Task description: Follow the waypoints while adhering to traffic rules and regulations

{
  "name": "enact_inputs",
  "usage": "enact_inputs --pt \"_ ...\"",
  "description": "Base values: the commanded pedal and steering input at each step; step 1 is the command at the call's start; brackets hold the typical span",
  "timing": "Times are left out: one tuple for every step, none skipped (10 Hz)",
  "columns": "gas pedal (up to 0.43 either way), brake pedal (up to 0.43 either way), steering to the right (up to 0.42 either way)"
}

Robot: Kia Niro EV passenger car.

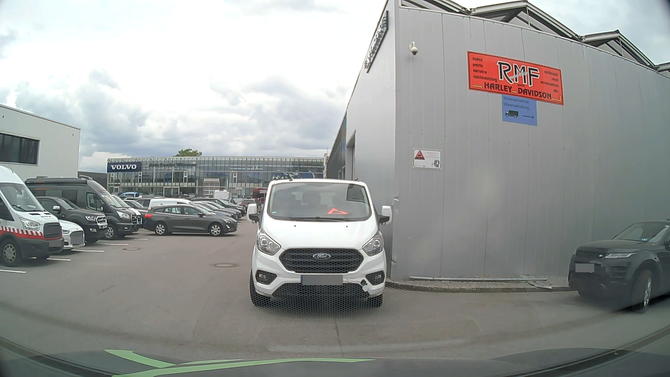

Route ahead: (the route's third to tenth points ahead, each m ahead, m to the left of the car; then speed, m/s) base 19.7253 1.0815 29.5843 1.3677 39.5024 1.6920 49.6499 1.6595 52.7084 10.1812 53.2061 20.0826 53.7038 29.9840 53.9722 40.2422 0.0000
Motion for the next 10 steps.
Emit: enact_inputs --pt "0.0 0.457 0.006" --pt "0.0 0.457 0.006" --pt "0.0 0.457 0.005" --pt "0.0 0.457 0.005" --pt "0.0 0.457 0.006" --pt "0.0 0.457 0.006" --pt "0.0 0.457 0.006" --pt "0.0 0.457 0.005" --pt "0.0 0.457 0.005" --pt "0.0 0.457 0.006"
